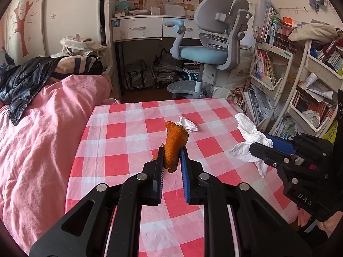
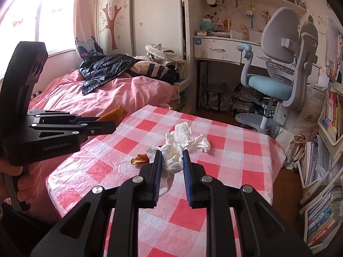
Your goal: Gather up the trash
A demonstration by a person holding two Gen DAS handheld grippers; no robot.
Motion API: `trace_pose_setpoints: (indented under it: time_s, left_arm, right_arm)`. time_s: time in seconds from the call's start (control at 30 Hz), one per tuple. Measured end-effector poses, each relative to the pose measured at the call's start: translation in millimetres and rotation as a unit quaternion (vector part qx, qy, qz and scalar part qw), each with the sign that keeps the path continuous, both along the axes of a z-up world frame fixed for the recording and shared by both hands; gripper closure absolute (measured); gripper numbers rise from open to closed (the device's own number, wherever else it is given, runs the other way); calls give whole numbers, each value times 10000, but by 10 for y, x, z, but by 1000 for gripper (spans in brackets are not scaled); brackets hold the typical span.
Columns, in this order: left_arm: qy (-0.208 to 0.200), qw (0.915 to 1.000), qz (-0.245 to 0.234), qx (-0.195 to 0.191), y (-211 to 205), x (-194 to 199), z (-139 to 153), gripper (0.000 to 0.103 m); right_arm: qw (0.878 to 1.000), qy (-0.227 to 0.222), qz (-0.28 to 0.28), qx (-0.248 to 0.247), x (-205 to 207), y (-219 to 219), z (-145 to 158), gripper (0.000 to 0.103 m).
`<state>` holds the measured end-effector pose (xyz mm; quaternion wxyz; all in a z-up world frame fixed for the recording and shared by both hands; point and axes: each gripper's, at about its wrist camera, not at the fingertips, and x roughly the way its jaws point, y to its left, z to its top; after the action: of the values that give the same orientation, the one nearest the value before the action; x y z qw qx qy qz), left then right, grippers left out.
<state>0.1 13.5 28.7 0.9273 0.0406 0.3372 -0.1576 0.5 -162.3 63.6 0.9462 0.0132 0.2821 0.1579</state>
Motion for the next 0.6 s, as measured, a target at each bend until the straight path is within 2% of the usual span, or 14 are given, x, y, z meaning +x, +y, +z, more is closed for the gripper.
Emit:
trace_pose_setpoints:
  time_s: [0.3, 0.47, 0.6]
  left_arm:
    - [59, 9997, -232, -92, -283, 8, -3, 89]
    - [110, 9985, -530, -85, -678, 5, -50, 89]
    - [189, 9960, -870, -56, -1122, -20, -126, 89]
  right_arm:
    - [9983, -46, -479, 325, -162, -398, 139, 82]
    - [9969, -42, -738, 260, -316, -738, 193, 82]
    - [9943, 135, -1056, 47, -518, -1136, 54, 82]
